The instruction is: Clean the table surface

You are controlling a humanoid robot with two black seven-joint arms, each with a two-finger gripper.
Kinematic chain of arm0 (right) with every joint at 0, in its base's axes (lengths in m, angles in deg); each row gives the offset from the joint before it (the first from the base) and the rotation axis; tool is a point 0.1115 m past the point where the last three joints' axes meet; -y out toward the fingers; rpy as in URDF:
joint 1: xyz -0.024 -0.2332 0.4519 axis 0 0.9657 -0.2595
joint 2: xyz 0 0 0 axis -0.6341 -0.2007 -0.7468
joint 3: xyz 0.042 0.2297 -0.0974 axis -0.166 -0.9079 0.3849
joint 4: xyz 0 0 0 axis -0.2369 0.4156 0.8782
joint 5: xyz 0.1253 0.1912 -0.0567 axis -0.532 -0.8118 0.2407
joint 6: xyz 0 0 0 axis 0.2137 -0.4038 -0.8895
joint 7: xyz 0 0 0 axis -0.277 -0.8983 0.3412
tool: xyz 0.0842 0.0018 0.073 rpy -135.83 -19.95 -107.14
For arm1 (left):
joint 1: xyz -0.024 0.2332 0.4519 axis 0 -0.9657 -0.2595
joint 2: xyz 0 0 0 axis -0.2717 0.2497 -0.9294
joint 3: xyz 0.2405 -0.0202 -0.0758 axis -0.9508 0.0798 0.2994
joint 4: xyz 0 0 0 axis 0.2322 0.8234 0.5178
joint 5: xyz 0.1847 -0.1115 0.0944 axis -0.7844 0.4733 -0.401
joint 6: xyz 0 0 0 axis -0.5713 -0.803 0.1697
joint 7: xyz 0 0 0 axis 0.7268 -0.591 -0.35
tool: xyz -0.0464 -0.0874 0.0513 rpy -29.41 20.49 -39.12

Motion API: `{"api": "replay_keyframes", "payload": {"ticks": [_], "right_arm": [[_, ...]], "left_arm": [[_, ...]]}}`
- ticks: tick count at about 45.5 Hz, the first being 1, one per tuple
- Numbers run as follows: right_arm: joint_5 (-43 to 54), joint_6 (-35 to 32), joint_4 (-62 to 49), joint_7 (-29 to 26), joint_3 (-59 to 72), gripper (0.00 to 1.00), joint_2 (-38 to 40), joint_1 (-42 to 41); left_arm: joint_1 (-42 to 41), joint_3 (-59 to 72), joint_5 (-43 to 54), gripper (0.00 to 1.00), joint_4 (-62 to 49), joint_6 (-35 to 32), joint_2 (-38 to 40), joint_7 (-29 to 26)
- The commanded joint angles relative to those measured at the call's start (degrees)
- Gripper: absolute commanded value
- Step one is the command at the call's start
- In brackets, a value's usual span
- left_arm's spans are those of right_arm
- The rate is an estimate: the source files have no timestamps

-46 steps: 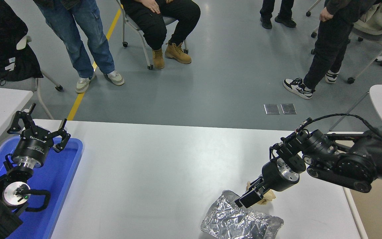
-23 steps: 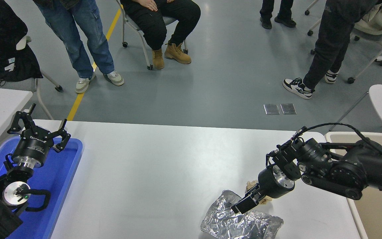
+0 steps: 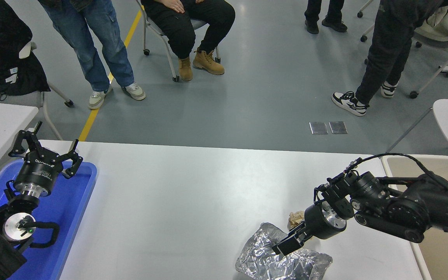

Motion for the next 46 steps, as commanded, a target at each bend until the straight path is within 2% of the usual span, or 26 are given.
{"api": "replay_keyframes", "payload": {"ticks": [1, 23, 27, 31, 36, 40, 42, 46], "right_arm": [[0.01, 1.79, -2.52, 0.00, 0.32, 0.86, 0.06, 1.87], [0.01, 4.60, -3.57, 0.00, 1.11, 0.86, 0.33, 3.81], [0.28, 5.75, -4.19, 0.00, 1.64, 0.80, 0.24, 4.16], [1.15, 6.89, -4.72, 0.00, 2.08, 0.70, 0.33, 4.69], [1.77, 7.24, -6.12, 0.09, 2.17, 0.40, 0.33, 5.04], [1.68, 7.24, -7.09, 0.44, 2.25, 0.24, 0.33, 5.13], [1.77, 7.15, -7.09, 0.79, 2.25, 0.20, 0.33, 5.13], [1.77, 7.07, -7.09, 1.40, 2.25, 0.19, 0.33, 5.04]], "left_arm": [[0.00, 0.00, 0.00, 1.00, 0.00, 0.00, 0.00, 0.00], [0.00, 0.00, 0.00, 1.00, 0.00, 0.00, 0.00, 0.00], [0.00, 0.00, 0.00, 1.00, 0.00, 0.00, 0.00, 0.00], [0.00, 0.00, 0.00, 1.00, 0.00, 0.00, 0.00, 0.00], [0.00, 0.00, 0.00, 1.00, 0.00, 0.00, 0.00, 0.00], [0.00, 0.00, 0.00, 1.00, 0.00, 0.00, 0.00, 0.00], [0.00, 0.00, 0.00, 1.00, 0.00, 0.00, 0.00, 0.00], [0.00, 0.00, 0.00, 1.00, 0.00, 0.00, 0.00, 0.00]]}}
